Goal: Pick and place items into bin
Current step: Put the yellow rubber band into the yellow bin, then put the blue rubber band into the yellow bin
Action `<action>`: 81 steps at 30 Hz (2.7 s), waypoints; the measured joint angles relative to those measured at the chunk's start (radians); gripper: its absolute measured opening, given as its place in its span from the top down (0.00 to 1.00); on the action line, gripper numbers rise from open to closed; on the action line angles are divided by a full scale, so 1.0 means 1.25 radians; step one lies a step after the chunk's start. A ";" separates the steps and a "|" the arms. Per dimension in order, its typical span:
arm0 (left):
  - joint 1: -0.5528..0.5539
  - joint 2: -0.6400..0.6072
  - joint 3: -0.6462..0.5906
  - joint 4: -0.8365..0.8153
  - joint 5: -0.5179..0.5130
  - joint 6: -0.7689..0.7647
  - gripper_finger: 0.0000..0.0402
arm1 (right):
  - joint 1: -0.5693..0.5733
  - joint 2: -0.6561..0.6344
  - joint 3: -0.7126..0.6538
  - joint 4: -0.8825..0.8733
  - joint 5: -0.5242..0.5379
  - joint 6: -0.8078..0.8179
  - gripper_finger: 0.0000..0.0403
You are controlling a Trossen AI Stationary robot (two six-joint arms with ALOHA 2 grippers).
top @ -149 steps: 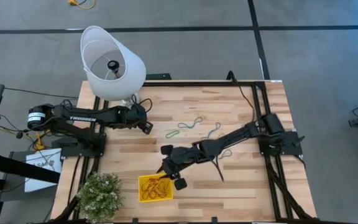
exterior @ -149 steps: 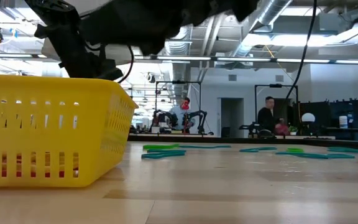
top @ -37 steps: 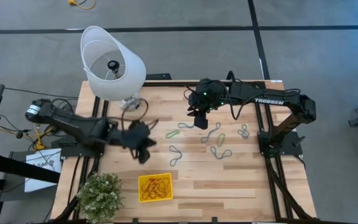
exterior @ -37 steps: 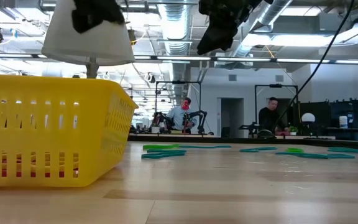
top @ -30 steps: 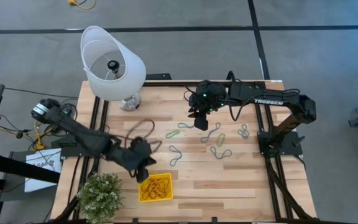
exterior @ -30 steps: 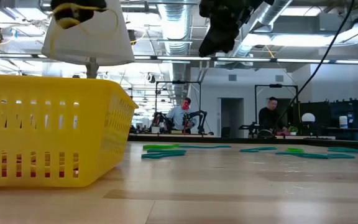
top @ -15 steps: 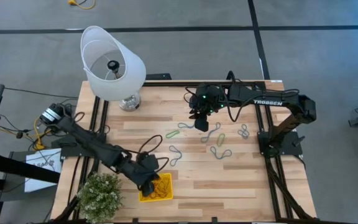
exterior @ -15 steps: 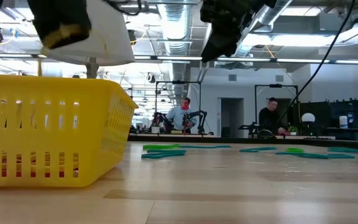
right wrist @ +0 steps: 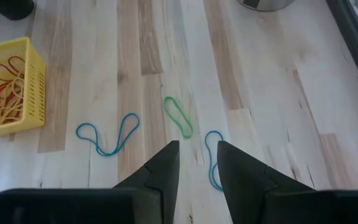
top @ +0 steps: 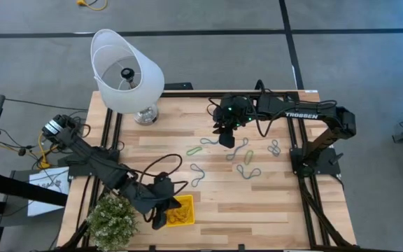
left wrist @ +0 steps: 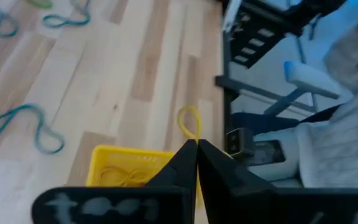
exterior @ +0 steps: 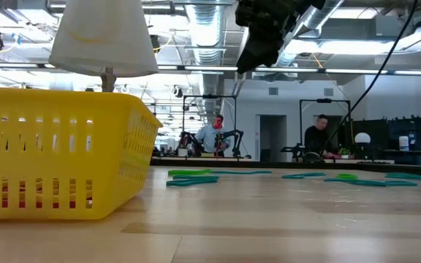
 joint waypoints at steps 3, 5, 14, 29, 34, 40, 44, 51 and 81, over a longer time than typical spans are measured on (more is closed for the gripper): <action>-0.002 0.005 0.000 -0.044 -0.019 -0.031 1.00 | 0.000 0.000 0.000 0.000 0.000 0.000 0.75; -0.003 0.011 -0.001 -0.062 -0.023 -0.052 1.00 | 0.000 0.000 0.000 0.001 0.000 0.000 0.75; -0.011 0.036 -0.001 -0.050 -0.010 -0.088 1.00 | 0.000 0.000 0.000 0.001 0.000 -0.001 0.75; 0.002 0.143 -0.001 -0.067 0.044 -0.133 0.99 | 0.000 0.000 0.000 0.002 0.000 0.000 0.75; 0.024 0.143 -0.001 -0.131 0.037 -0.134 0.93 | 0.000 0.000 0.000 -0.001 -0.001 0.000 0.75; 0.052 0.142 -0.001 -0.170 0.040 -0.124 0.82 | 0.000 0.000 0.000 -0.011 -0.001 0.000 0.75; 0.075 0.115 -0.001 -0.177 0.037 -0.130 0.80 | -0.002 -0.007 0.002 -0.050 0.000 0.006 0.75; 0.141 0.008 -0.001 -0.233 -0.039 -0.052 0.79 | -0.039 -0.084 0.042 -0.228 0.004 -0.015 0.75; 0.501 -0.068 -0.128 0.000 0.130 0.430 0.79 | 0.037 -0.470 -0.491 -0.176 0.025 0.308 0.75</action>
